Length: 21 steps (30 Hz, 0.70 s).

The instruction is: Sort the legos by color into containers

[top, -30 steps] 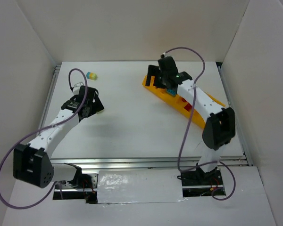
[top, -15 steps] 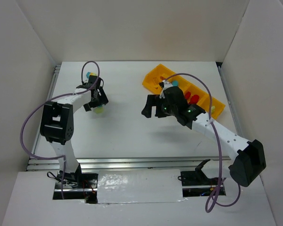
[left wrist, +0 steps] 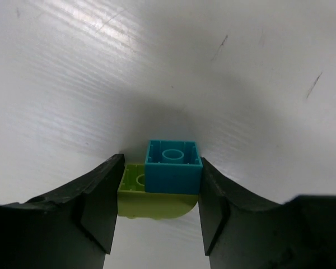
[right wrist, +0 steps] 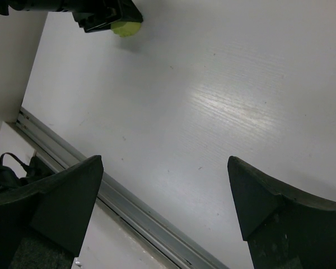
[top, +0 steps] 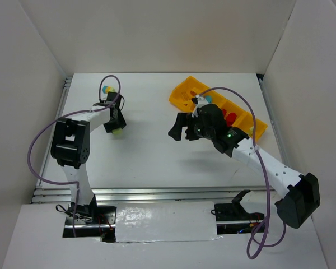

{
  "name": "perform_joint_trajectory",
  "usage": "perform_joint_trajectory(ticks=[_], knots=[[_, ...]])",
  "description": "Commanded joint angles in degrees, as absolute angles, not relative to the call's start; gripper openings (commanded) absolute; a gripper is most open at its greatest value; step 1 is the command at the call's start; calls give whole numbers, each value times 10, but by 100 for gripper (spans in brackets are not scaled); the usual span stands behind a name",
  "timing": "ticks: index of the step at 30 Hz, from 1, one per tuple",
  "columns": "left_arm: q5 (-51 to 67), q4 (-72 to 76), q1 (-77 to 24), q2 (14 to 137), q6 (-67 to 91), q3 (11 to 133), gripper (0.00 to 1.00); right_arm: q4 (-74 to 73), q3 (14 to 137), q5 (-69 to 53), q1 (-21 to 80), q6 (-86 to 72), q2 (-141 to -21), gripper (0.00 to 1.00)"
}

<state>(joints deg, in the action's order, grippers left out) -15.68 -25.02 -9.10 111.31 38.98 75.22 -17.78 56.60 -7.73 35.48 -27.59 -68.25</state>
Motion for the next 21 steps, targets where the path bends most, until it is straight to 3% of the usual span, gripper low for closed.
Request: perform_joint_trajectory(ticks=[1,2,3,5,6,15,21], knots=[[-143,-240,-91,1115,388,745,46,-146,559,-83,358,-276,-667,100],[-137,-233,-91,1108,389,741,39,-142,556,-83,358,-278,-666,100],[-135,-231,-91,1101,389,737,21,-140,551,-83,359,-279,-667,100],[-121,-231,-91,1080,388,730,3,-127,541,-92,359,-285,-665,100],[-113,-230,-91,1070,385,727,0,-122,534,-92,359,-290,-664,100],[-47,-186,-179,840,502,630,0,127,363,-114,386,-389,-594,99],[-139,-177,-331,695,698,582,0,286,290,-19,472,-418,-570,94]])
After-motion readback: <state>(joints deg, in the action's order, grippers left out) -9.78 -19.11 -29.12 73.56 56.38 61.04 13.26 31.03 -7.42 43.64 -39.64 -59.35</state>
